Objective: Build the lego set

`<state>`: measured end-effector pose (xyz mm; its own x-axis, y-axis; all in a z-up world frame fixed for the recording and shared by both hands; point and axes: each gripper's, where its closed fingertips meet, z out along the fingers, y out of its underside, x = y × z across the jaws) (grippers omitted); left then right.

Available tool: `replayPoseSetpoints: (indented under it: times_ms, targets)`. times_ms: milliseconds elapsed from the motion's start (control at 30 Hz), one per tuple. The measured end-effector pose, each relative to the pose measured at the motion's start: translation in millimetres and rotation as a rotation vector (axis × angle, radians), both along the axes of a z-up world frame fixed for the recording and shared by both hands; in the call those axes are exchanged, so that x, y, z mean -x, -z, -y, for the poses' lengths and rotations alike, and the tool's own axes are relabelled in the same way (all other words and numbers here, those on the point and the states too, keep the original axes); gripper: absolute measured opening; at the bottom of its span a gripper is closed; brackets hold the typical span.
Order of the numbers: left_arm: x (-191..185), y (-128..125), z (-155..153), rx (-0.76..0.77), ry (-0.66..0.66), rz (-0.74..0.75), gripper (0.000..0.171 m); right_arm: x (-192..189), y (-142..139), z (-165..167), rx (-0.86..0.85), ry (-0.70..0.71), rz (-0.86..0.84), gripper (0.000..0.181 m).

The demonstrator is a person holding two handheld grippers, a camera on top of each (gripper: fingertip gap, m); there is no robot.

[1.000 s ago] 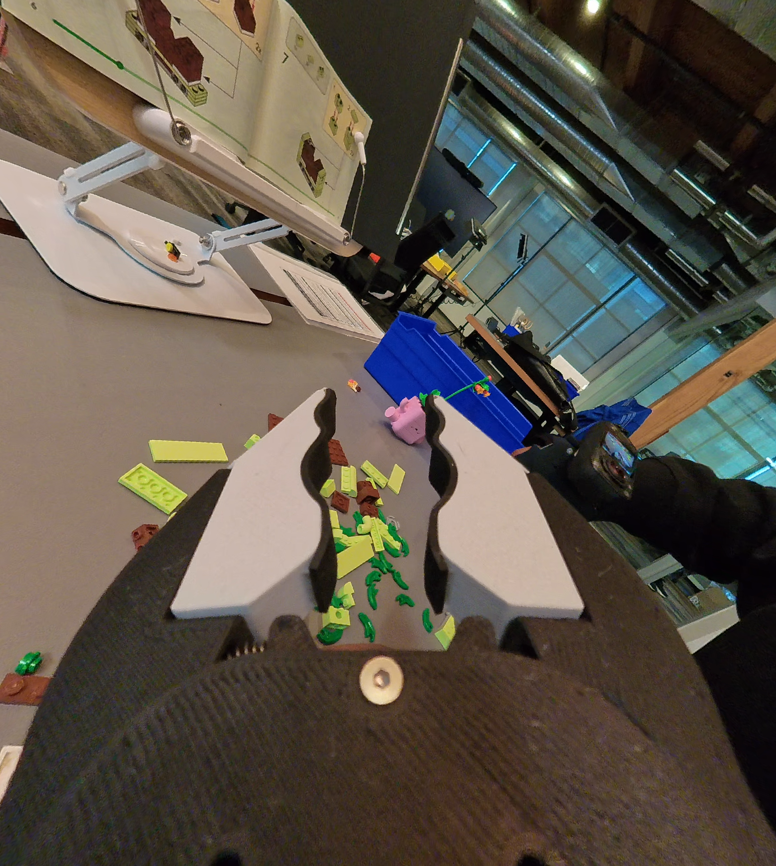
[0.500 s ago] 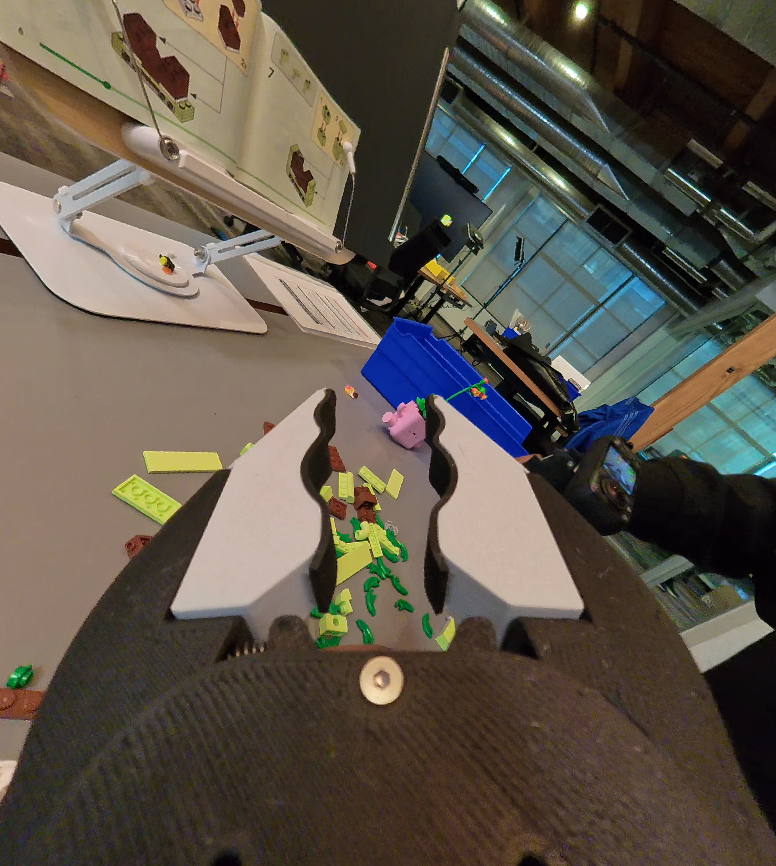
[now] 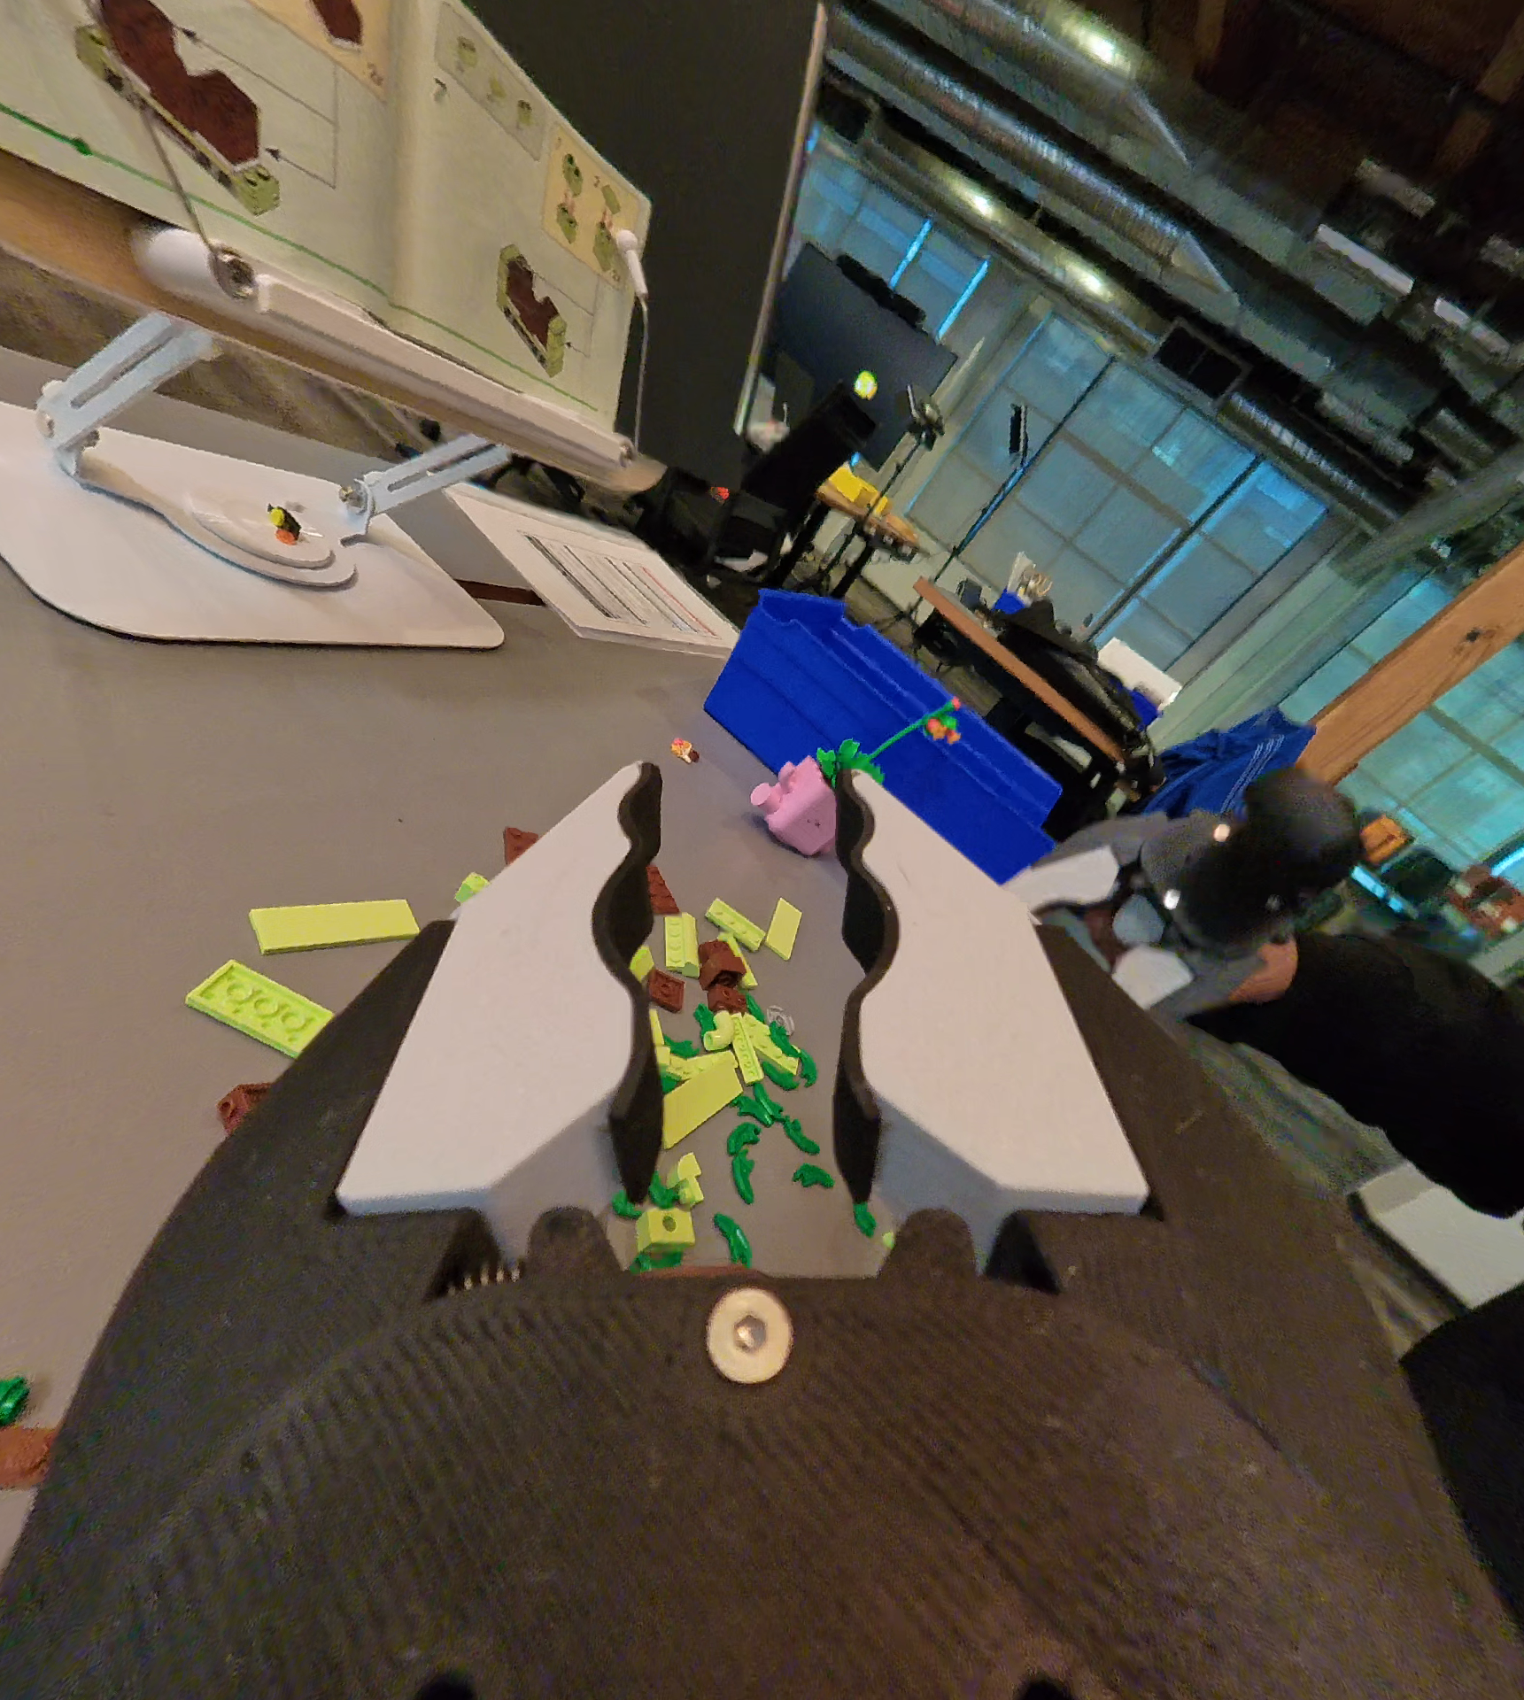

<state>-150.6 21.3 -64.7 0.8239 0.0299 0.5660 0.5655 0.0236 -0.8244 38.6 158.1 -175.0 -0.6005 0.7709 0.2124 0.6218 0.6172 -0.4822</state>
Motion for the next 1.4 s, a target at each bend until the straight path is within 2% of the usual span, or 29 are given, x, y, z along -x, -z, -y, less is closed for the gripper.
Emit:
replayPoseSetpoints:
  times_ms: [67,133,167,233,300,467,533,633,733,867,967,1200,1400]
  targets:
    - [-12,4,-5,0.056,0.048,-0.053,0.034,20,-12,-17,-0.019,0.141,-0.141,0.034]
    - [-23,13,-12,0.125,0.084,-0.148,0.028,42,-20,-27,-0.079,0.246,-0.275,0.031]
    - [-26,20,-17,0.177,0.082,-0.213,0.024,54,-23,-22,-0.059,0.266,-0.329,0.03]
    - [-20,41,-25,0.311,0.021,-0.368,0.016,73,-26,-5,0.012,0.268,-0.404,0.021]
    - [-8,57,-29,0.413,-0.076,-0.472,0.008,82,-27,-3,0.062,0.268,-0.445,0.0]
    - [-12,48,-38,0.332,-0.124,-0.501,0.0,72,-33,-46,0.252,0.427,-0.579,0.0]
    - [-10,42,-42,0.3,-0.139,-0.496,0.0,61,-36,-49,0.377,0.437,-0.631,0.0]
    - [-11,37,-58,0.295,-0.102,-0.485,0.001,52,-43,-63,0.395,0.48,-0.692,0.0]
    - [-25,38,-80,0.297,-0.012,-0.494,0.0,53,-43,-61,0.409,0.461,-0.703,0.0]
    - [-42,56,-103,0.371,0.094,-0.552,0.0,57,-32,-55,0.424,0.435,-0.658,0.004]
    - [-37,58,-108,0.4,0.067,-0.62,0.001,57,-31,-56,0.446,0.441,-0.645,0.005]
    - [-33,48,-93,0.329,0.018,-0.574,0.001,61,-24,-58,0.492,0.459,-0.579,0.006]
    - [-31,67,-94,0.387,0.022,-0.571,0.002,64,-19,-59,0.485,0.469,-0.55,0.006]
